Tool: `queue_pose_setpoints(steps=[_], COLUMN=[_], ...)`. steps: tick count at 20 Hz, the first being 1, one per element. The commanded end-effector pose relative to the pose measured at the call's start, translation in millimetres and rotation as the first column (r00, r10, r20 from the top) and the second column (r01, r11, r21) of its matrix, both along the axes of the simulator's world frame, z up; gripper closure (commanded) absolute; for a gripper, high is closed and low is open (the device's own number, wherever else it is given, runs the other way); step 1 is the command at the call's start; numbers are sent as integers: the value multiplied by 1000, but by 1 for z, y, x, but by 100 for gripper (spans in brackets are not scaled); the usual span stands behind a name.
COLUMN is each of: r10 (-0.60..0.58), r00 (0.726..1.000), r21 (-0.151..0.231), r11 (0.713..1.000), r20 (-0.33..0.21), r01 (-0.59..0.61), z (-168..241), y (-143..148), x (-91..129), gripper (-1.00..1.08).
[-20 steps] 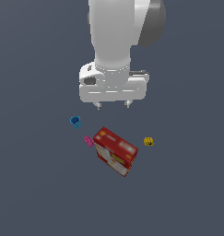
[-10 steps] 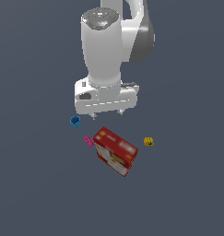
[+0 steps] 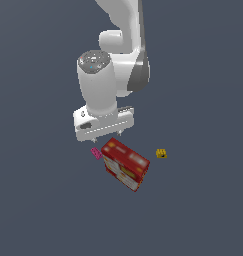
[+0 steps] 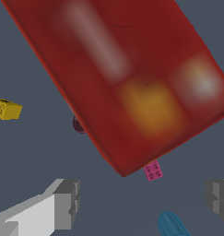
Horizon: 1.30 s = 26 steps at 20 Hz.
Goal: Pick up a designated object from a clutter of objects.
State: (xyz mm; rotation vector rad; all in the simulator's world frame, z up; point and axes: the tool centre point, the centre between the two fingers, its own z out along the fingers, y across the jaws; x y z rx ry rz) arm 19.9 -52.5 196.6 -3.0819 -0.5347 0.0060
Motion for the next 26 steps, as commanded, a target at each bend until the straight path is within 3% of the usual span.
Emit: queue_pose_setpoints(steps=[1, 14, 26], r10=[49, 278, 367], r00=[999, 961, 930], r21=[-1, -9, -13], r11=[999, 960, 930], r20=[2, 6, 6], r01=[-49, -278, -367], z=[-18, -101, -134], y=[-10, -55, -71], x=[-1, -16, -27], gripper=[-92, -92, -92])
